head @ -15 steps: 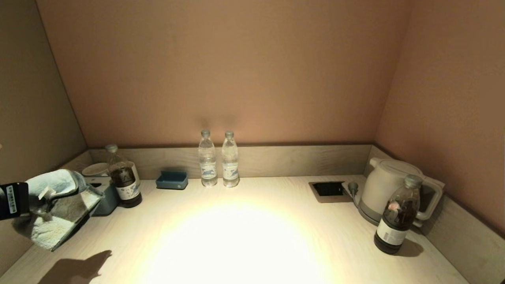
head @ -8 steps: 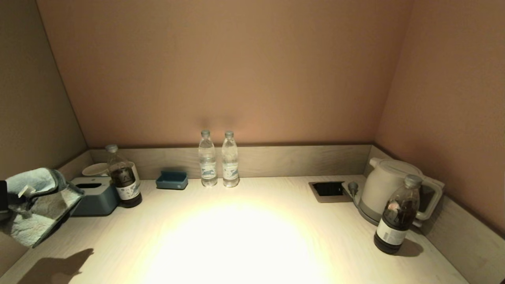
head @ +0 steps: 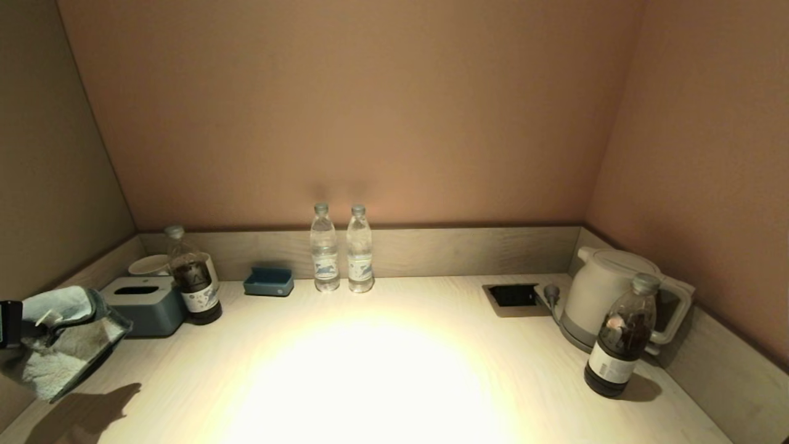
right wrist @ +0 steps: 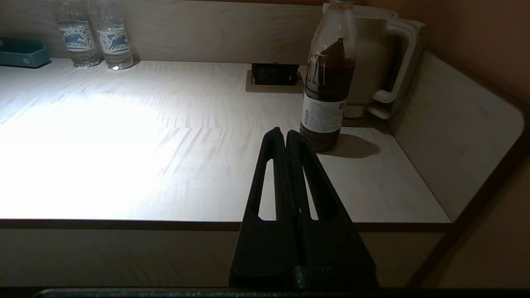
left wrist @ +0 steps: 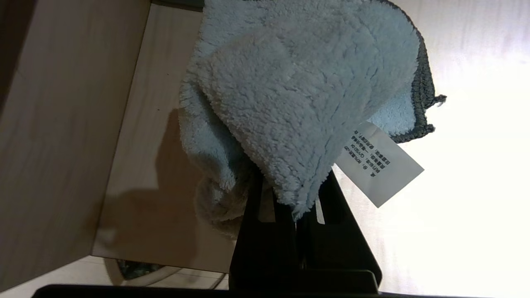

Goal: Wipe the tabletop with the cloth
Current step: Place the tablecloth

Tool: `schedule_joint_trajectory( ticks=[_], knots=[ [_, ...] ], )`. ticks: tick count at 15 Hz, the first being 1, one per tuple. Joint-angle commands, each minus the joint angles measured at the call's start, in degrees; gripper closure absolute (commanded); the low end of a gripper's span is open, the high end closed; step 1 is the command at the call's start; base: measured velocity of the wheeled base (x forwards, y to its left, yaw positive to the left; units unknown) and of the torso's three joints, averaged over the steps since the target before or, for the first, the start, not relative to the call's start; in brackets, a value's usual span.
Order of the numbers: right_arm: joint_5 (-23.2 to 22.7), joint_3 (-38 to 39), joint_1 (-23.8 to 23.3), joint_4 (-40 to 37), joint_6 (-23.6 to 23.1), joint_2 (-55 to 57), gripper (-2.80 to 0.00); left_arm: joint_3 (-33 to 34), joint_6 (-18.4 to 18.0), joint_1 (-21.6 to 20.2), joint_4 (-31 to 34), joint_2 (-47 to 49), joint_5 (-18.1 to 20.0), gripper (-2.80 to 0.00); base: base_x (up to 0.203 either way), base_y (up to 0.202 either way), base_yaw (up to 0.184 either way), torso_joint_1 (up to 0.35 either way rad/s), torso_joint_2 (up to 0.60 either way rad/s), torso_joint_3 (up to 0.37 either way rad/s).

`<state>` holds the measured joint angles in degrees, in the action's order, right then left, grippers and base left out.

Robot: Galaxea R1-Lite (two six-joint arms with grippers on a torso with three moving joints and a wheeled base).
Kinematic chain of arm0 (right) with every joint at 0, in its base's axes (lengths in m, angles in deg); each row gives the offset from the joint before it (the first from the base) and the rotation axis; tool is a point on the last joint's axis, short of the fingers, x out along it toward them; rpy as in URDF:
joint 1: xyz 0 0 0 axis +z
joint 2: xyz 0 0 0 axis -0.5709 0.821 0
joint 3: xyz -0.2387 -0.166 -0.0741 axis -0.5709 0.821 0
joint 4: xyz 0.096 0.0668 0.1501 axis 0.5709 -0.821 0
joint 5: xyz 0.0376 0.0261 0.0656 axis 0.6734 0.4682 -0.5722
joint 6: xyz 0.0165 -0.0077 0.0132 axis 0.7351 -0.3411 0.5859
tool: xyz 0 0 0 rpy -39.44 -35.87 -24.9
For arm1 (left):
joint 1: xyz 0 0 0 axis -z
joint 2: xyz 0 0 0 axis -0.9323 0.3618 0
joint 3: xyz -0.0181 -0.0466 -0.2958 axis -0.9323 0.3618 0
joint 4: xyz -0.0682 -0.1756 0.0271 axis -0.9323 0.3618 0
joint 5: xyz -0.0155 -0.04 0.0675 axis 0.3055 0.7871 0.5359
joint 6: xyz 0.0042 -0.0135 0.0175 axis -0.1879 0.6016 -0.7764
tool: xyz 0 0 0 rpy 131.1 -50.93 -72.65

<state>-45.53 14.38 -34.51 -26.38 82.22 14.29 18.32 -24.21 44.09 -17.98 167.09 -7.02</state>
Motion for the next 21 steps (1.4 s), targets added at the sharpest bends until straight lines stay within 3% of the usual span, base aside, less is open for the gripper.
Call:
schedule_joint_trajectory(
  ticks=[1, 2, 5, 11, 21],
  knots=[
    [0.0, 0.0, 0.0, 0.0, 0.0, 0.0, 0.0, -0.9, -4.5, -0.6, -0.2, 2.9, 0.0, 0.0, 0.0, 0.0, 0.0, 0.0, 0.0, 0.0],
    [0.0, 0.0, 0.0, 0.0, 0.0, 0.0, 0.0, -2.5, -6.7, -1.3, -0.1, 3.3, 0.1, 0.0, 0.0, 0.0, 0.0, 0.0, 0.0, 0.0],
    [0.0, 0.0, 0.0, 0.0, 0.0, 0.0, 0.0, -4.1, -7.3, -1.6, -0.3, 5.5, -0.3, 0.0, 0.0, 0.0, 0.0, 0.0, 0.0, 0.0],
    [0.0, 0.0, 0.0, 0.0, 0.0, 0.0, 0.0, -5.2, -9.1, -2.8, -0.4, 13.3, -7.2, 0.0, 0.0, 0.0, 0.0, 0.0, 0.0, 0.0],
    [0.0, 0.0, 0.0, 0.0, 0.0, 0.0, 0.0, -11.1, -8.4, -4.4, -0.5, 24.0, -7.7, 0.0, 0.0, 0.0, 0.0, 0.0, 0.0, 0.0]
  ],
)
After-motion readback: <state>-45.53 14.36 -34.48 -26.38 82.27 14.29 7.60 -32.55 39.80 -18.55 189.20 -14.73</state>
